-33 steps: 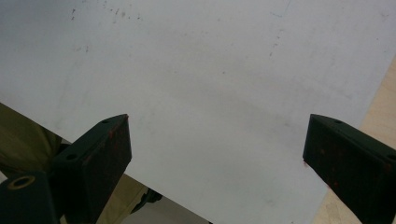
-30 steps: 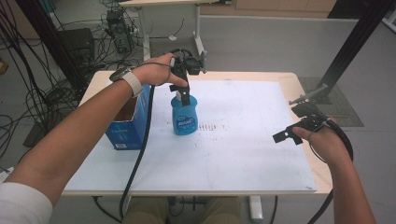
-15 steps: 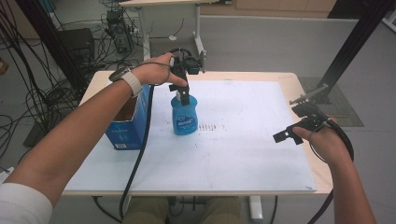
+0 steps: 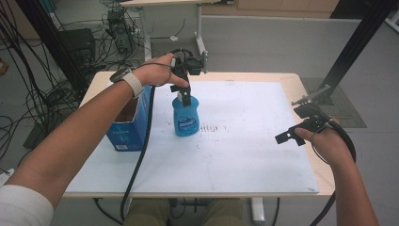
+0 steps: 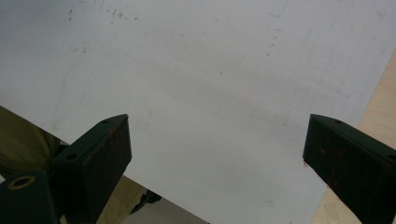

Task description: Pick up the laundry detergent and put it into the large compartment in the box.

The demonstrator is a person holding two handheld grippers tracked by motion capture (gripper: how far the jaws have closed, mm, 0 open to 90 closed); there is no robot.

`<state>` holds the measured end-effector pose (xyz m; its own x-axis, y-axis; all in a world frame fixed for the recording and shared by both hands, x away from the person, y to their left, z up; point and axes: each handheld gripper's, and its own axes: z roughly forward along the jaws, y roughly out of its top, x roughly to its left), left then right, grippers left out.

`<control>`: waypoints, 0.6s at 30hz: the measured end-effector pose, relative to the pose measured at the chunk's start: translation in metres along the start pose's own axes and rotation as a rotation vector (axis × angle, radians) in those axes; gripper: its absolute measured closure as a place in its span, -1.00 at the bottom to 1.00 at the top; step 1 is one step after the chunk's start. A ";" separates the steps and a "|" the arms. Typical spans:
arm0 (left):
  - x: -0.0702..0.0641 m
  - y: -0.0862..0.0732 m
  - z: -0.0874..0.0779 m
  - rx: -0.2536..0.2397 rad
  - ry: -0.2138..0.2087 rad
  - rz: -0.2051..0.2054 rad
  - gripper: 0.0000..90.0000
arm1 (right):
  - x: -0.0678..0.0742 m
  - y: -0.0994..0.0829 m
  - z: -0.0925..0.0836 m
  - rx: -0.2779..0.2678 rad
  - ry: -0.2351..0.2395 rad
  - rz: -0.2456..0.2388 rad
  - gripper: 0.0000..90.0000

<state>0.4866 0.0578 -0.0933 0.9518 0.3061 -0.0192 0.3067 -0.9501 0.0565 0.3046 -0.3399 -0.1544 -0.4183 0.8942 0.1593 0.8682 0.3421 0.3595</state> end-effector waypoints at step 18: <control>-0.001 0.001 -0.001 0.000 0.000 -0.001 -0.83 | 0.000 0.000 0.000 0.001 0.001 -0.001 -0.83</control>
<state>0.4859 0.0570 -0.0921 0.9514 0.3072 -0.0191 0.3078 -0.9498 0.0564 0.3047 -0.3395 -0.1541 -0.4197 0.8936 0.1593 0.8679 0.3438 0.3585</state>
